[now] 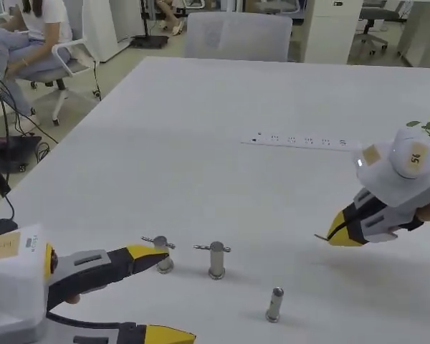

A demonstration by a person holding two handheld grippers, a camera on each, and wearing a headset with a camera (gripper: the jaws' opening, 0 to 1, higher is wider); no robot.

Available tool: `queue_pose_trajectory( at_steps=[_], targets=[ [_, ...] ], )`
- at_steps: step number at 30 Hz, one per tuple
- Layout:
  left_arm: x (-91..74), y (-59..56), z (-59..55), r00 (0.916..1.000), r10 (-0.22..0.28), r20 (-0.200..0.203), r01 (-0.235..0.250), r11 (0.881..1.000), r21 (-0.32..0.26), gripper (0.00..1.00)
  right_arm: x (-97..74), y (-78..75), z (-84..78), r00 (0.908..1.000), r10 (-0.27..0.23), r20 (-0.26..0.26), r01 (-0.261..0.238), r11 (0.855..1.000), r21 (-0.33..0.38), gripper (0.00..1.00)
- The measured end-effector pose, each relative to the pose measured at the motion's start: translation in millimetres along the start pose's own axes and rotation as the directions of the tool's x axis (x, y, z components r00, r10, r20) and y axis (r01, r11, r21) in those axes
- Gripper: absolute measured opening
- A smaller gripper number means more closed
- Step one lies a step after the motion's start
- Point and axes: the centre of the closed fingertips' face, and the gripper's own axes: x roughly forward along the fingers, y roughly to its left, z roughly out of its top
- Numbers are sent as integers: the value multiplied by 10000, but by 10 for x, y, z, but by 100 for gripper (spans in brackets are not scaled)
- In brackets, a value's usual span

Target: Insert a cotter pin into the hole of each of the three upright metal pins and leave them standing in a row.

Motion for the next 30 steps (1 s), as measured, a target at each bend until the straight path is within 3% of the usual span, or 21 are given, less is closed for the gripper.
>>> queue_pose_trajectory(
  at_steps=[5,7,15,19,30],
  targets=[
    [78,-74,46,9997,-235,71,234,9997,105,62,-74,173,76,9999,95,47,-94,9999,-125,1],
    [99,-95,58,9995,-306,90,305,9994,149,61,-64,141,34,9999,141,39,-141,9998,-129,1],
    [202,-170,84,9981,-608,58,607,9980,203,55,-164,405,143,9997,239,11,-239,9995,-205,1],
    [250,-201,109,9975,-689,135,687,9974,207,53,-202,548,216,9994,351,-53,-353,9989,-294,1],
    [401,-259,174,9954,-932,209,922,9947,450,47,-275,759,472,9986,525,-55,-527,9973,-514,1]
  ],
)
